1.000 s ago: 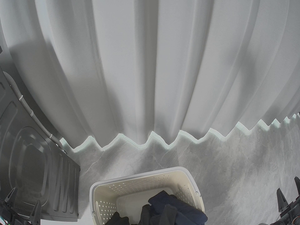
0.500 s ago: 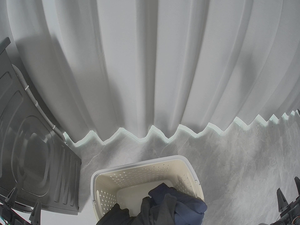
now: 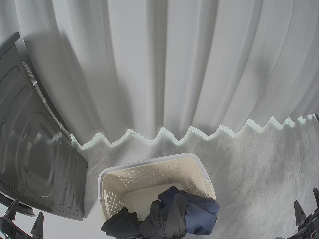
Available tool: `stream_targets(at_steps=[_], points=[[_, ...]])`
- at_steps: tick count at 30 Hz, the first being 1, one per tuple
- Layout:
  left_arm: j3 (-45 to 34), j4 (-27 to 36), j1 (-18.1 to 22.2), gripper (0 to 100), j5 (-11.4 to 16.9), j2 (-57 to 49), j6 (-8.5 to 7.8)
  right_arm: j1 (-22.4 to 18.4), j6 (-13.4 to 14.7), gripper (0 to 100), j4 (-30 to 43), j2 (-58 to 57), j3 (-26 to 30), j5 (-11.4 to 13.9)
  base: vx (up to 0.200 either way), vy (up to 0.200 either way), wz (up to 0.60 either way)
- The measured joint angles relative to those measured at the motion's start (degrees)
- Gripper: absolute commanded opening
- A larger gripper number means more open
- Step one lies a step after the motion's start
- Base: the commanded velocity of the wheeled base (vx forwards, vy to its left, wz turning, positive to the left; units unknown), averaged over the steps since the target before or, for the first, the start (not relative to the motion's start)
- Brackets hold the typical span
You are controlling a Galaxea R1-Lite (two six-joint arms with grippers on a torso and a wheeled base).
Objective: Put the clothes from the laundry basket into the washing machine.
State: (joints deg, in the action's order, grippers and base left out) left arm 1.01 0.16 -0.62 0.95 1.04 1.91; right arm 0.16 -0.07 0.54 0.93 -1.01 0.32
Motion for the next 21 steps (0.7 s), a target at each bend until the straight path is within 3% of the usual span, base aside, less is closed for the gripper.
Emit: stream_targets(at_steps=[2,11,21], points=[[0.00,0.02,0.05,100,0.02,0.00,-0.02,0.00,0.00,100,0.00,0.00,0.00,0.00,0.000,0.000,0.00],[0.00,0.00,-0.01,100,0.00,0.00,-0.02,0.00,0.00,100,0.00,0.00,0.00,0.00,-0.200,0.000,0.00],[0.00,0.02,0.02,100,0.02,0.00,-0.02,-0.02,0.00,100,-0.02,0.00,0.00,0.01,-0.020,0.000,0.00]])
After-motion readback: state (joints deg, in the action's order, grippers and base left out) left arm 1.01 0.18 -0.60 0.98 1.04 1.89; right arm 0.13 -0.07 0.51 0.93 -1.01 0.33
